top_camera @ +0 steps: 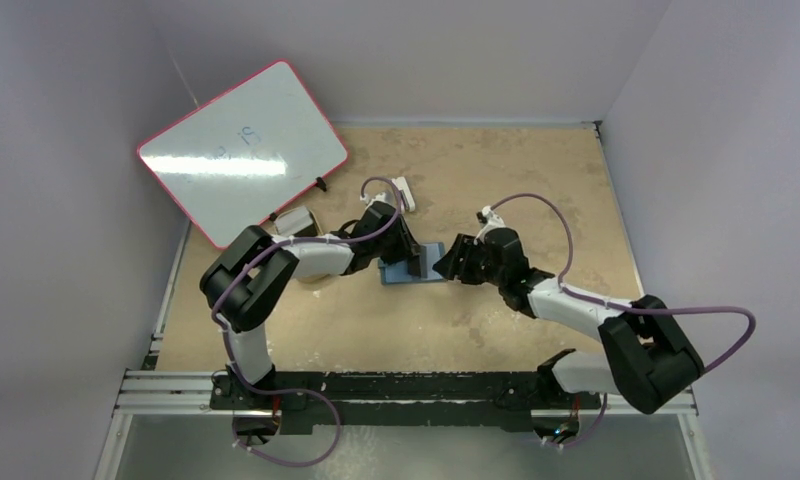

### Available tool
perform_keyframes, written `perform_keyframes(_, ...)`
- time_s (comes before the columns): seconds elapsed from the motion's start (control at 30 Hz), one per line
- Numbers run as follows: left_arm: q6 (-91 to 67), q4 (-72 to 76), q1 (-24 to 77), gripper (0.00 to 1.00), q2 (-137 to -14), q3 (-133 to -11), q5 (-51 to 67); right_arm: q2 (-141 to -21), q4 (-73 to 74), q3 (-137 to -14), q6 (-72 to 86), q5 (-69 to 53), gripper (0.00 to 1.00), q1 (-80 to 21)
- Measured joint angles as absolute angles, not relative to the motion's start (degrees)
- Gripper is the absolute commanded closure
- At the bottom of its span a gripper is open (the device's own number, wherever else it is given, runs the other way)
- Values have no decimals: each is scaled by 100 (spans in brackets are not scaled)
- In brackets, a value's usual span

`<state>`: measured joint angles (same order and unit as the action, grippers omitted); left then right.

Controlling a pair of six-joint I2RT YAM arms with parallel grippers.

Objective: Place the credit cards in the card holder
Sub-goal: Insert the credit card into the card holder.

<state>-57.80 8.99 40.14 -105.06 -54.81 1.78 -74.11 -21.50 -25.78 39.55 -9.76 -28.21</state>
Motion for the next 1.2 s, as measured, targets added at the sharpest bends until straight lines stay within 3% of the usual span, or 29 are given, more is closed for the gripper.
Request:
perform_keyframes(0.2, -6055, 1125, 4014, 69, -10554, -5441, 322, -7430, -1973, -2847, 4012, -384, 24, -3509)
perform_keyframes(0.67, -6285, 1411, 4014, 68, -10628, -5301, 469, -8370, -1636, -3489, 3892, 642, 19, -4130)
perform_keyframes(1.03, -6283, 1367, 3988, 68, -10628, -5304, 464, -8965, -1155, -4145, 3859, 1219, 20, -4482)
perform_keyframes(1.2, -6274, 1326, 3955, 68, -10643, -5339, 427, -9089, -856, -4344, 3872, 1553, 39, -4558)
